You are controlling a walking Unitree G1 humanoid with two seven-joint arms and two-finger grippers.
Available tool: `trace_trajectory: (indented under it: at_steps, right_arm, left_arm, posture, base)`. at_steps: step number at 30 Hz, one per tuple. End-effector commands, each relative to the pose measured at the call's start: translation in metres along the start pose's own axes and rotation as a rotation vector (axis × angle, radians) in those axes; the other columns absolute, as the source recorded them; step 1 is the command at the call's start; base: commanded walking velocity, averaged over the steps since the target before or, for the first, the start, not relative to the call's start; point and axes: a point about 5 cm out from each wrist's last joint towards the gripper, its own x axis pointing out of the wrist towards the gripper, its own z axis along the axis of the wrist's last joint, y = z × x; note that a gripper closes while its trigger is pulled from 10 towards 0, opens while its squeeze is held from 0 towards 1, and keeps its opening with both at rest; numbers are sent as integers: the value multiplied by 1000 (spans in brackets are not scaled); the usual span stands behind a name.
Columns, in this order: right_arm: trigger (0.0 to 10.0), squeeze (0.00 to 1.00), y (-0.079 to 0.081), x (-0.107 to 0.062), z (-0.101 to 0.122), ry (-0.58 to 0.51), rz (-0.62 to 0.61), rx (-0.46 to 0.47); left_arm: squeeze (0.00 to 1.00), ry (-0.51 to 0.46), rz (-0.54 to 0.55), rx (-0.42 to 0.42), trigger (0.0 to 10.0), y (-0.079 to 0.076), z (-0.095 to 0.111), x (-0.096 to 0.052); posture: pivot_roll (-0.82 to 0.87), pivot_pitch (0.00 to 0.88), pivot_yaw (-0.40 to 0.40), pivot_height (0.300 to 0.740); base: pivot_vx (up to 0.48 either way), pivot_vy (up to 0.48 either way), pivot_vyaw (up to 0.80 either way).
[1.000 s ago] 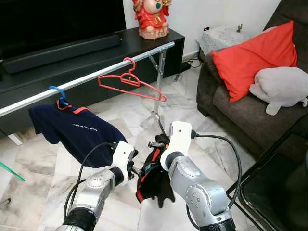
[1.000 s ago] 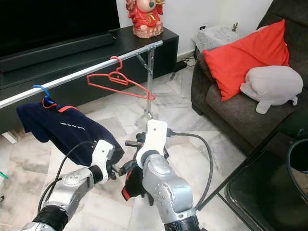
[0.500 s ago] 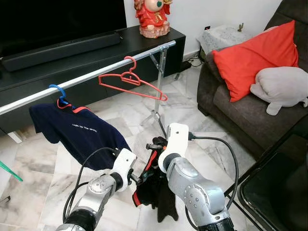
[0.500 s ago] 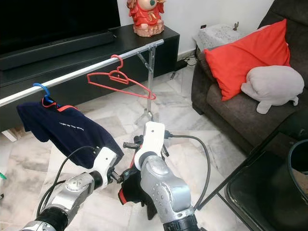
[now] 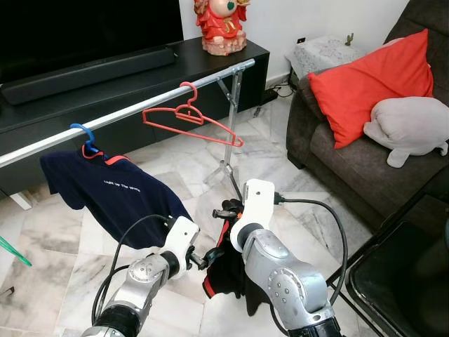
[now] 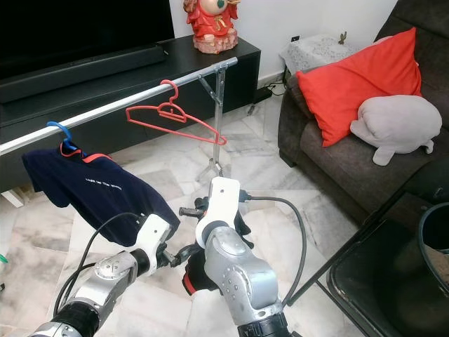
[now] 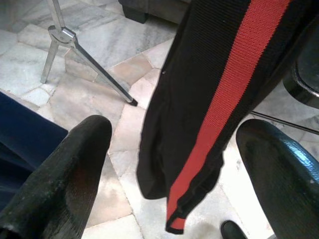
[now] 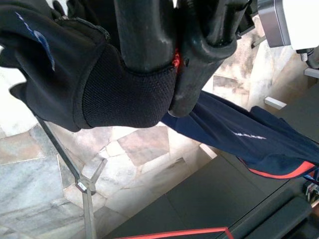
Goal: Hang hanger
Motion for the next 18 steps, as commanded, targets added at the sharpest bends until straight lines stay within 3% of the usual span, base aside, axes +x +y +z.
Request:
trace_trajectory:
  at_steps: [1, 18]
  right_arm:
    - [10000, 0, 88, -11, 28, -70, 249, 139]
    - [10000, 0, 88, -11, 28, -70, 249, 139]
  left_arm:
    - [0, 13, 3, 4, 10000, 1, -2, -1]
    - [0, 13, 3, 4, 10000, 1, -2, -1]
  posture:
    - [-95, 143, 42, 721]
    - [-95, 143, 42, 721]
  base:
    - [0, 0, 0]
    - [0, 0, 0]
